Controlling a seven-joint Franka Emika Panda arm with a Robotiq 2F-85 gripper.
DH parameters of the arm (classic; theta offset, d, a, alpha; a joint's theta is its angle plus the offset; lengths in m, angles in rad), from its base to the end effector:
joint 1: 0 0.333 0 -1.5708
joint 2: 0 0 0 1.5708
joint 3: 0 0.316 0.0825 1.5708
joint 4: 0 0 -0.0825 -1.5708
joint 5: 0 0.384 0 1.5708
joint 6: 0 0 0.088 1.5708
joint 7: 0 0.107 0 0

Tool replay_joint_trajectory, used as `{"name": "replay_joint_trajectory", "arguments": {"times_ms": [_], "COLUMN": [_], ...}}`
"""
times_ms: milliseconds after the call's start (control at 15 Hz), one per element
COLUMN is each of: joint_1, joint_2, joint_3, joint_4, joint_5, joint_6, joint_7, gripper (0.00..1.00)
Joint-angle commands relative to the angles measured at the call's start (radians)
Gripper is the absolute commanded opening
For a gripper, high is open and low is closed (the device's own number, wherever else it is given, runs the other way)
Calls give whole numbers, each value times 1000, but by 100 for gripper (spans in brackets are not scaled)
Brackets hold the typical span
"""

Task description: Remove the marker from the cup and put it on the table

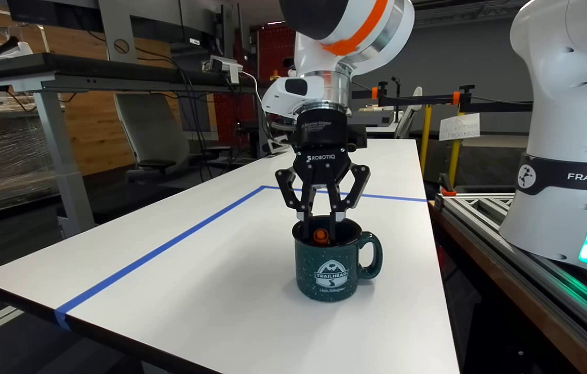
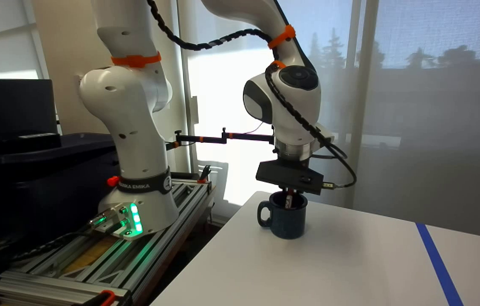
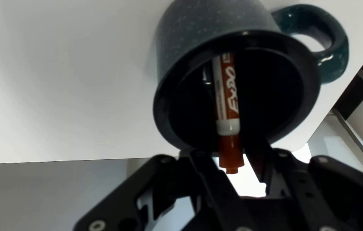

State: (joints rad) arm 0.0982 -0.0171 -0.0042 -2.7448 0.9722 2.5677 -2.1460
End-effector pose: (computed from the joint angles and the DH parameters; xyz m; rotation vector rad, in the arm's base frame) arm 0.3702 0.0218 0.2095 -2.1368 -1.7397 -0.4329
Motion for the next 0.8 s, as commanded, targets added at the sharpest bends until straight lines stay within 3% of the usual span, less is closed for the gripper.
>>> {"name": "replay_joint_trajectory", "arguments": {"times_ms": [0, 67, 133, 267, 733], "joint_1": [2, 2, 2, 2, -30], "joint_2": [26, 28, 32, 21, -74], "joint_3": [6, 6, 6, 5, 18], "joint_4": [0, 0, 0, 1, -9], "joint_5": [71, 83, 94, 110, 16], "joint_6": [30, 32, 34, 24, -26], "joint_7": [-67, -79, -90, -102, 15], "gripper": [24, 17, 0, 5, 5]}}
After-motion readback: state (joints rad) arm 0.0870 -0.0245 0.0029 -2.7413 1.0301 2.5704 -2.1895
